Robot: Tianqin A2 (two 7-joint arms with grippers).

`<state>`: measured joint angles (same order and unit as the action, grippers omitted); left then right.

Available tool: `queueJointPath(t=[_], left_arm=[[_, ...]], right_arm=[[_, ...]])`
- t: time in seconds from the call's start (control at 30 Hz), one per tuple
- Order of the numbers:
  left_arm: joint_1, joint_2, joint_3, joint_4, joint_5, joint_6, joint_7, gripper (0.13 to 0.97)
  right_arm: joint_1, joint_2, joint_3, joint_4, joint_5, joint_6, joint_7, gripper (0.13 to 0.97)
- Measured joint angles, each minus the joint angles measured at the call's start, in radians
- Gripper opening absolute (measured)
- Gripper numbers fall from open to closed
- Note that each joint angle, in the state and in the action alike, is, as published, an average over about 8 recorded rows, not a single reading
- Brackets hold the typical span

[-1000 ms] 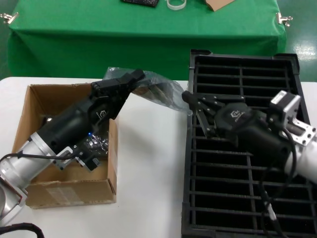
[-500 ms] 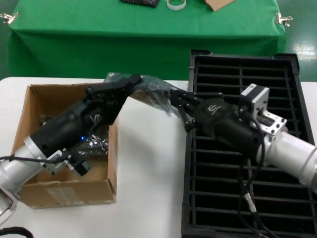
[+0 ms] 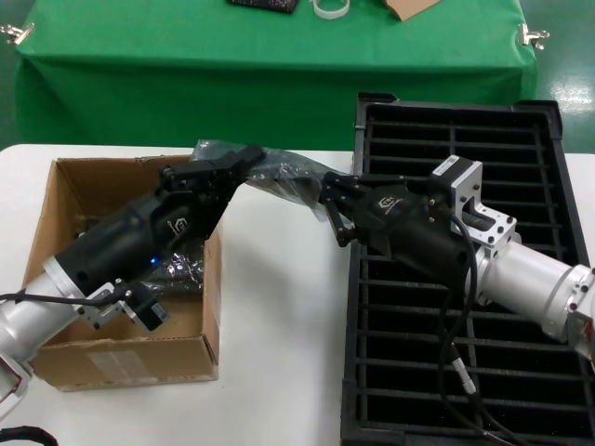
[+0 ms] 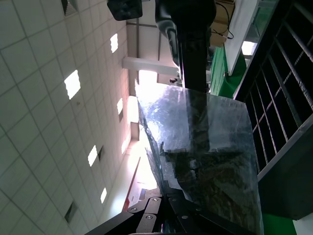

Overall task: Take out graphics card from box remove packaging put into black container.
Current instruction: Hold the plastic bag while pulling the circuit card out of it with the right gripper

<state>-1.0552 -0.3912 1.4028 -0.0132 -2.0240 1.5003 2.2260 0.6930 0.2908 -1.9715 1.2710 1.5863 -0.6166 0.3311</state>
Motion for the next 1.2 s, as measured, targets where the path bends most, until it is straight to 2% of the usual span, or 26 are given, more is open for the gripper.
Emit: queueJointPath(t=[0.37,0.93,1.2], left_arm=[[-0.009,0.006,-0.001,0.0,0.002,-0.01,-0.009,0.139],[-0.007,0.007,0.009,-0.001,0.016,0.008,-0.037,0.139],[-0.002,0.007,0.014,-0.001,0.022,0.001,-0.05,0.139]], right_arm=[[0.017,0.009,-0.01,-0.027,0.003,-0.004,0.001,0.16],[0.019,0.015,-0.008,-0.048,0.035,-0.013,-0.035,0.329],[0.027,0.014,-0.009,-0.061,0.051,-0.027,-0.052,0.276]])
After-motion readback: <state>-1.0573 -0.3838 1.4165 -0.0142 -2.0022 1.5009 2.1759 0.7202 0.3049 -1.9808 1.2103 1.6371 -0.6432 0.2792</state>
